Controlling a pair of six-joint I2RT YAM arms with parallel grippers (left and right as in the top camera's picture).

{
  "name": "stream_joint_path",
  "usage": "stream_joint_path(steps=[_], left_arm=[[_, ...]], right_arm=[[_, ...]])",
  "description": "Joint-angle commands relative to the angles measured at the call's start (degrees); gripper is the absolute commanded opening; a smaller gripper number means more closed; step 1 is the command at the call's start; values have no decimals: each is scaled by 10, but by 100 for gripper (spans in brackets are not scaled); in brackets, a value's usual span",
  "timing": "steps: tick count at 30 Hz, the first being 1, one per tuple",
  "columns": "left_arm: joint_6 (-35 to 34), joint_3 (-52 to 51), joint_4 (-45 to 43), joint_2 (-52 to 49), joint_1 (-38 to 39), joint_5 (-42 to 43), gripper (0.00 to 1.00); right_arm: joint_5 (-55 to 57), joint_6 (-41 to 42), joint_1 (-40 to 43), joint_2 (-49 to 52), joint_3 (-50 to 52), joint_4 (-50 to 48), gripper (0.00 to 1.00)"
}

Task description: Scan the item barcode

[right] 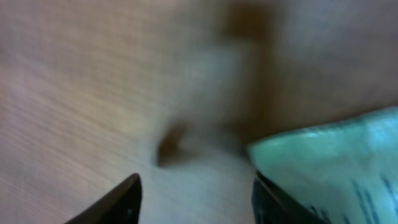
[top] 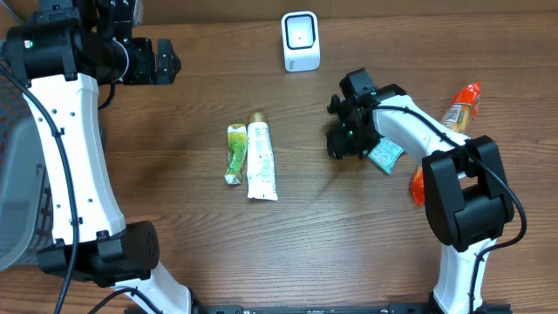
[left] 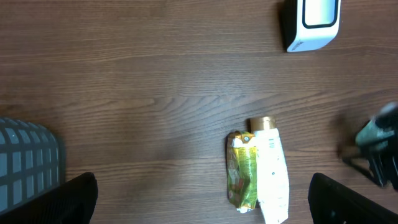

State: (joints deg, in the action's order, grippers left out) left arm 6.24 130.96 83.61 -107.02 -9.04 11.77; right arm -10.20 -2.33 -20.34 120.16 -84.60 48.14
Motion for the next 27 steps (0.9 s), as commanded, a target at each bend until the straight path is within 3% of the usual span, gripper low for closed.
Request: stream_joint_path(steps=[1,5,10,15,19,27], left_arm=[[11,3,0,5,1,1,100],[11,3,0,5,1,1,99],[11,3,0,5,1,1,99],[11,3,0,5,1,1,100],[11,3,0,5,1,1,100],[11,3,0,5,1,0,100]], right_arm=[[24,63,2,-11,-7,-32,59],[13,84,3,-14,-60,19,62],[33,74,18,-40,-161,154,66],[118,69,36,-44,-165,215,68],[116,68,62,-43,-115,184,40],[82,64,89,-43,10,54,27]])
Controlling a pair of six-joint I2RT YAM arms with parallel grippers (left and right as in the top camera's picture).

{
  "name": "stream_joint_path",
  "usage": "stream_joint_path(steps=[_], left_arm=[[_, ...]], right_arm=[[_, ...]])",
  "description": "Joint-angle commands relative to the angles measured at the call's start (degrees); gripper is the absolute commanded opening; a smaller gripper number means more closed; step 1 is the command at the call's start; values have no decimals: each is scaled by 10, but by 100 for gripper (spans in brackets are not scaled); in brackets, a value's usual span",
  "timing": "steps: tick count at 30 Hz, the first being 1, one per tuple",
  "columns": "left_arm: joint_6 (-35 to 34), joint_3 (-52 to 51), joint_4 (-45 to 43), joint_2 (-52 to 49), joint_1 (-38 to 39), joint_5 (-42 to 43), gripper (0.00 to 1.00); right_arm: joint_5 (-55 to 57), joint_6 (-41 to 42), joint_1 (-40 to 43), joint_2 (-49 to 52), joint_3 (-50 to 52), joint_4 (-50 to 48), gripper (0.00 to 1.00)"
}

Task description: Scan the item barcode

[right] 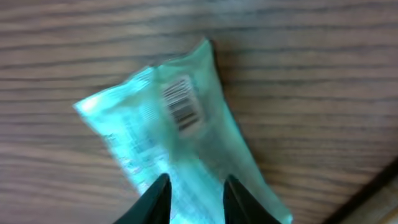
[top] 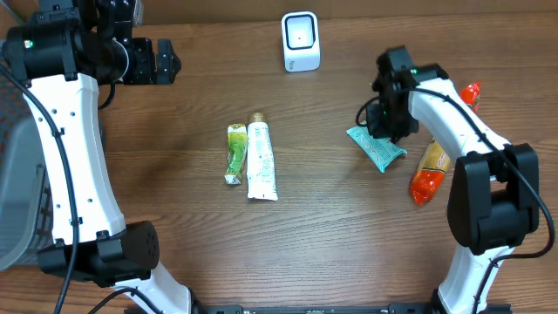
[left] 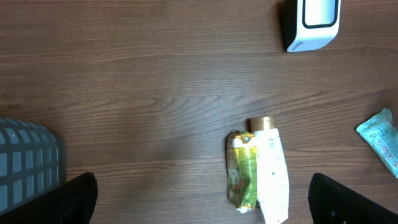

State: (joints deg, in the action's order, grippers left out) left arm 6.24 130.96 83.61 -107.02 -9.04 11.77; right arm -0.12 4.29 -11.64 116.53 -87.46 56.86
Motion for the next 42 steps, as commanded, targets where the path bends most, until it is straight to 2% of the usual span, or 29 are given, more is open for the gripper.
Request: stream_joint_path(steps=[1,7,8,9,10,14,16,20,24,26,30,35,42], left_arm=[[11,3,0,5,1,1,100],[11,3,0,5,1,1,100],[11,3,0,5,1,1,100],[11,3,0,5,1,0,100],[11,3,0,5,1,1,100],[11,3,0,5,1,1,99],[11,3,0,5,1,0,100],[11,3,0,5,1,1,99],[11,3,0,5,1,1,100],[11,3,0,5,1,1,100],[11,3,0,5,1,1,100],[11,3,0,5,1,1,100],[11,3,0,5,1,0,99]], right_arm=[[-27,-5,2,-7,54,-50,27],[-89,-12,0,-7,154,-146,21],[-88,-10,0,-7,167,-158,17],[-88,-10,0,-7,179,-170,7],[-87,-3,1,-7,188,-178,4],[-89,5,3,-10,178,-176,4],[-105,5,7,-16,146,-146,7],[-127,5,18,-34,56,-59,20],[-121,5,36,-48,-36,42,23],[-120,4,46,-49,-49,66,34],[-125,3,62,-43,-13,89,48],[-196,-27,63,-43,72,83,67],[-224,-32,63,-42,150,14,75]])
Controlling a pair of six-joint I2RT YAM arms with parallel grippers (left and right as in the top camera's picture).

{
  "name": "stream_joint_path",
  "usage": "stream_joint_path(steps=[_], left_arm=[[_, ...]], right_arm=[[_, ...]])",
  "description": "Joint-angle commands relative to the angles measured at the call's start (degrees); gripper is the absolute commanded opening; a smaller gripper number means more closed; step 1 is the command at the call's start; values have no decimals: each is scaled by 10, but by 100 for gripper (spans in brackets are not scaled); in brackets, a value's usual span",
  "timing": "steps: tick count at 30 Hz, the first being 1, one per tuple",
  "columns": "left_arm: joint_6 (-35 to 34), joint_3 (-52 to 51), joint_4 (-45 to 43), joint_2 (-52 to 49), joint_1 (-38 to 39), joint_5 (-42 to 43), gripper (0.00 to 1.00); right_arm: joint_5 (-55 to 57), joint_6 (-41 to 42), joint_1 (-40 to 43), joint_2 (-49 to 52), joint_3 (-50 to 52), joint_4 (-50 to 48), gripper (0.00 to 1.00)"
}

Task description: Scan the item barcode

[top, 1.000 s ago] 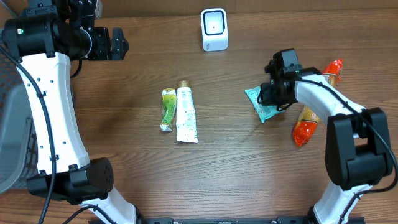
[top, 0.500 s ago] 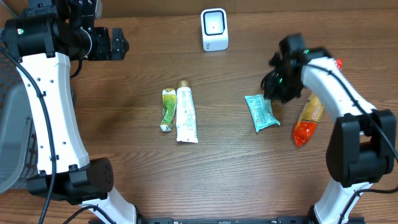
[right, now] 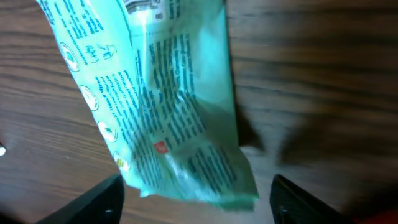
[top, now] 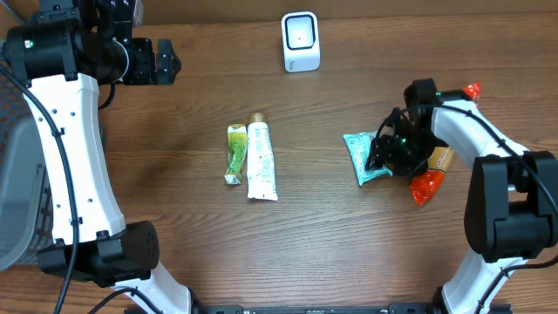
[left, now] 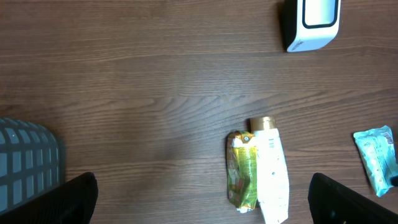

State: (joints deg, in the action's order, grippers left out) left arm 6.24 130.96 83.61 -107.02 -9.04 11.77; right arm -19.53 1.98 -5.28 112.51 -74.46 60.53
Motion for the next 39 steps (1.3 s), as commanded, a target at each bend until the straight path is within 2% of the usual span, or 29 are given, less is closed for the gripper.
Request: stream_joint_path(steps=[1,12,14,15,17,18,19,20,21,26,30,32,39], left_arm=[[11,3,0,5,1,1,100],[11,3,0,5,1,0,100],[11,3,0,5,1,1,99],[11,3,0,5,1,1,100],[11,3,0,5,1,1,100],[11,3,0,5,1,1,99],[11,3,0,5,1,0,100],[11,3,0,5,1,1,100],[11,3,0,5,1,0,100],[11,3,0,5,1,1,100],[11,3,0,5,1,0,100],[11,3,0,5,1,1,99],[11,3,0,5,1,1,100]], right_arm=[[-33,-9,-1,-2,31,-38,75],[-37,13,-1,-2,132,-193,72],[-37,13,-1,-2,141,-207,63],[-37,13,-1,-2,144,-211,54],[-37,16,-1,-2,147,-217,29],[-37,29,-1,-2,148,-223,22],[-37,30,-1,-2,148,-223,19],[-37,30,-1,-2,148,-223,9],[-37,30,-1,-2,148,-223,4],[-38,35,-1,-3,139,-221,4],[-14,63,3,-24,82,-166,4],[54,85,-3,-48,37,-118,4],[444,247,-97,-80,-144,116,4]])
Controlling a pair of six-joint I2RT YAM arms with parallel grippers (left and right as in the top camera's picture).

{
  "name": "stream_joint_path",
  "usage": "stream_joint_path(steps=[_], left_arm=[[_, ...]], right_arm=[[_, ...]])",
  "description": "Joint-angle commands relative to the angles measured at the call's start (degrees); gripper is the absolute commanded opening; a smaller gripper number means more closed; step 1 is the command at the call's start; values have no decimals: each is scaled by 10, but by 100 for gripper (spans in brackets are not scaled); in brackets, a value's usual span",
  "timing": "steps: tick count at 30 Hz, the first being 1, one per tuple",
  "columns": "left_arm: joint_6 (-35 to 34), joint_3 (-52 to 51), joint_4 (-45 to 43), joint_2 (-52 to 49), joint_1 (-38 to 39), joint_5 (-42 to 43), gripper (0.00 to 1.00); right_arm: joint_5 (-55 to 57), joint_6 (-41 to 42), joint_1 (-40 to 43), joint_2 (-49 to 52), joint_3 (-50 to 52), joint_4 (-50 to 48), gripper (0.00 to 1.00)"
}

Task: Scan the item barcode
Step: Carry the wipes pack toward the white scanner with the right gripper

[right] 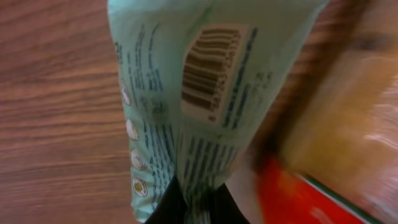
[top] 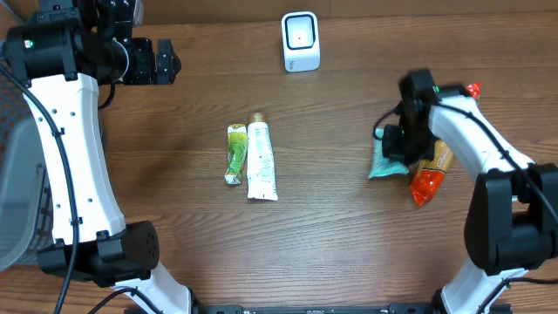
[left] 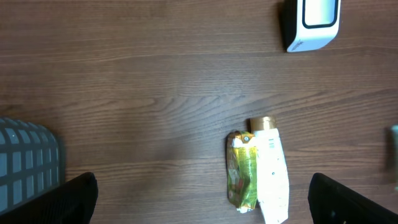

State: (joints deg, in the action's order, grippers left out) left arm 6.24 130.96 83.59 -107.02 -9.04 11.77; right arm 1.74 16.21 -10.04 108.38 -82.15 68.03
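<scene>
A teal packet hangs pinched at one end in my right gripper, which is shut on it. Its barcode faces the wrist camera. From overhead the teal packet sits under my right gripper, just left of an orange bottle. The white scanner stands at the table's back middle, also in the left wrist view as the scanner. My left gripper is high at the back left; in its own view the left gripper is open and holds nothing.
A green packet and a white tube lie side by side mid-table. The orange bottle with a red cap end lies right beside the held packet. A grey basket stands at the left edge.
My right gripper was open around the teal packet lying flat. Now it is shut on the packet's end, farther right beside the orange bottle, with the barcode showing. The left arm has not moved.
My right gripper was low at the teal packet's left side. Then it stood above the packet, whose barcode showed. Then it was open wide over the packet, which lay farther left. Now it grips the packet next to the orange bottle.
</scene>
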Motion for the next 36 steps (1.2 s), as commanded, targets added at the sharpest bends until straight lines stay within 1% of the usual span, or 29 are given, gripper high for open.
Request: stream_joint_path(steps=[1,5,6,8,12,16,21,22,23,24,27,33,36], left_arm=[[11,3,0,5,1,1,99],[11,3,0,5,1,1,100],[11,3,0,5,1,1,99],[11,3,0,5,1,1,99],[11,3,0,5,1,1,100],[11,3,0,5,0,0,100],[11,3,0,5,1,0,99],[11,3,0,5,1,0,100],[11,3,0,5,1,1,100],[11,3,0,5,1,1,99],[11,3,0,5,1,1,100],[11,3,0,5,1,0,100],[11,3,0,5,1,1,99]], right_arm=[[273,127,-70,-39,-77,66,4],[378,143,-141,-27,-79,118,4],[417,142,-169,-10,-79,122,4],[460,137,-191,14,-79,120,4],[516,69,-208,81,-79,105,4],[533,61,-204,146,-79,88,4],[530,63,-212,183,-79,88,4],[528,63,-216,183,-79,88,5],[529,63,-223,183,-79,88,13],[528,63,-229,183,-79,89,17],[515,63,-248,183,-79,90,17],[394,63,-293,183,-79,86,17],[329,63,-309,183,-80,83,25]])
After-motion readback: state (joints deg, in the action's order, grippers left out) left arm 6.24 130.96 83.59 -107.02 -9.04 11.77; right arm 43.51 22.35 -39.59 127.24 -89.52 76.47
